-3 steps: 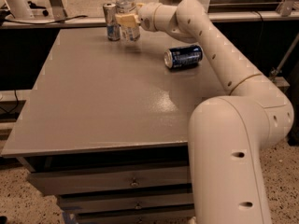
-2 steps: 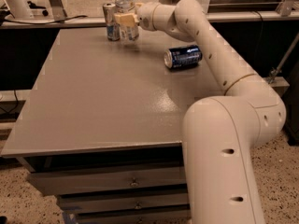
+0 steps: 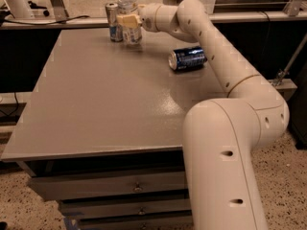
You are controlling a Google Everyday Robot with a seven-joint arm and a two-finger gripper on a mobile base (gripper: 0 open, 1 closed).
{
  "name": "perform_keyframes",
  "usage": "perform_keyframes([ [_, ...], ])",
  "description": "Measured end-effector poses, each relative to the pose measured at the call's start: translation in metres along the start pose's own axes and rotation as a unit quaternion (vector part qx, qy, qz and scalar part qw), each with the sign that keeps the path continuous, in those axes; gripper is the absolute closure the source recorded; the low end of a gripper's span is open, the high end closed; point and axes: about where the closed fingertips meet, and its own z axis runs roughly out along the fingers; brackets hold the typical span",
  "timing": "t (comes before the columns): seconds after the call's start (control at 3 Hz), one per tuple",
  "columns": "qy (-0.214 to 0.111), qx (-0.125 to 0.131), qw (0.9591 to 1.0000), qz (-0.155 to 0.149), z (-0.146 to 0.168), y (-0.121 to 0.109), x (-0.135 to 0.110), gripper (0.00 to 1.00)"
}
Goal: Move blue plastic bottle near redbull can
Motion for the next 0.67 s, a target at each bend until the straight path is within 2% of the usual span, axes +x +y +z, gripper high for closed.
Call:
perform_keyframes([
  [0.67,0.006,0.002,0.9999,0.009,-0.0014,-0.0005,0.0052,0.13],
])
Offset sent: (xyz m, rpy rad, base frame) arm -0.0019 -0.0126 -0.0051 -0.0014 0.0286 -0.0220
